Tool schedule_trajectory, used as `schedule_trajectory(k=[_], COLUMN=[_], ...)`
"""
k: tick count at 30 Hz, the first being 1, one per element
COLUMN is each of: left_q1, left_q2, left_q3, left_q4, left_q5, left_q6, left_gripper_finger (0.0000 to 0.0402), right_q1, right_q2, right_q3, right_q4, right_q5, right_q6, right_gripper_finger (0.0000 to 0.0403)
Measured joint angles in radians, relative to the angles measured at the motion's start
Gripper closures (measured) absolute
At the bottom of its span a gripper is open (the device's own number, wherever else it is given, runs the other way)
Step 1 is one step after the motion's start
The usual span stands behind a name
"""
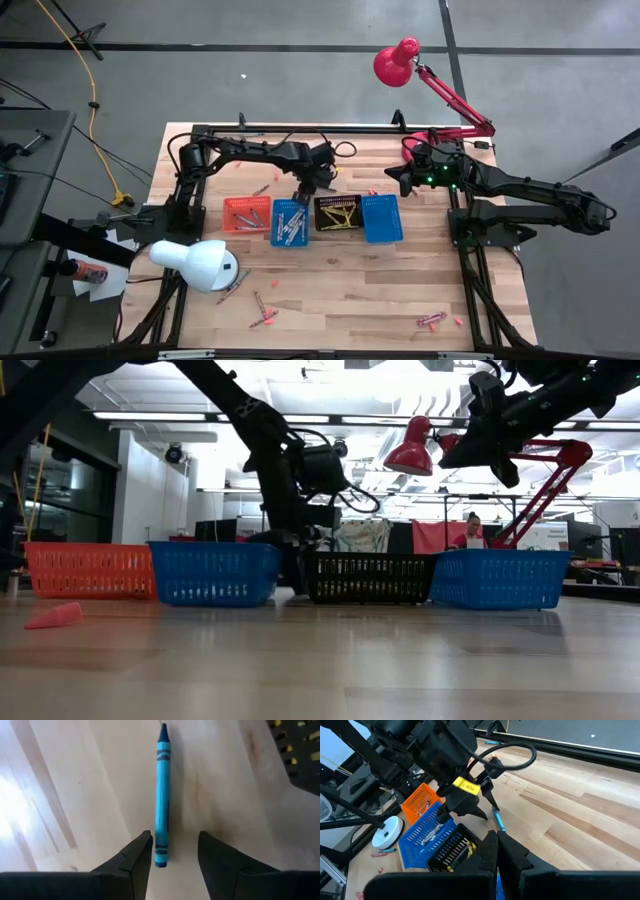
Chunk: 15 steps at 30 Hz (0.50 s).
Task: Sort crayons
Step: Put the blue crayon into the orange bin
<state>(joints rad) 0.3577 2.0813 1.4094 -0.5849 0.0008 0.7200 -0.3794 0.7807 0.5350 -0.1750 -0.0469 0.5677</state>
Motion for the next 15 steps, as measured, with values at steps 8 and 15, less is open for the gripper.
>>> schedule_trajectory(k=[8,15], left_q1=[0.046,0.055], left_q2=[0.005,0.008], left_q3=[0.000,-0.001], left_q4=[0.018,0.016], left_q5=[0.086,0.122], left_q6=[-0.042,-0.038], left_gripper_finger=[0.0259,0.0259], right_q1=[0.000,0.000], right_q2=[0.000,0.000], right_q3=[0.000,0.000], right_q4=[0.000,0.000], right_q5=[-0.003,-0.002], right_q6=[0.010,0.011], right_gripper_finger=[0.0402,0.0402])
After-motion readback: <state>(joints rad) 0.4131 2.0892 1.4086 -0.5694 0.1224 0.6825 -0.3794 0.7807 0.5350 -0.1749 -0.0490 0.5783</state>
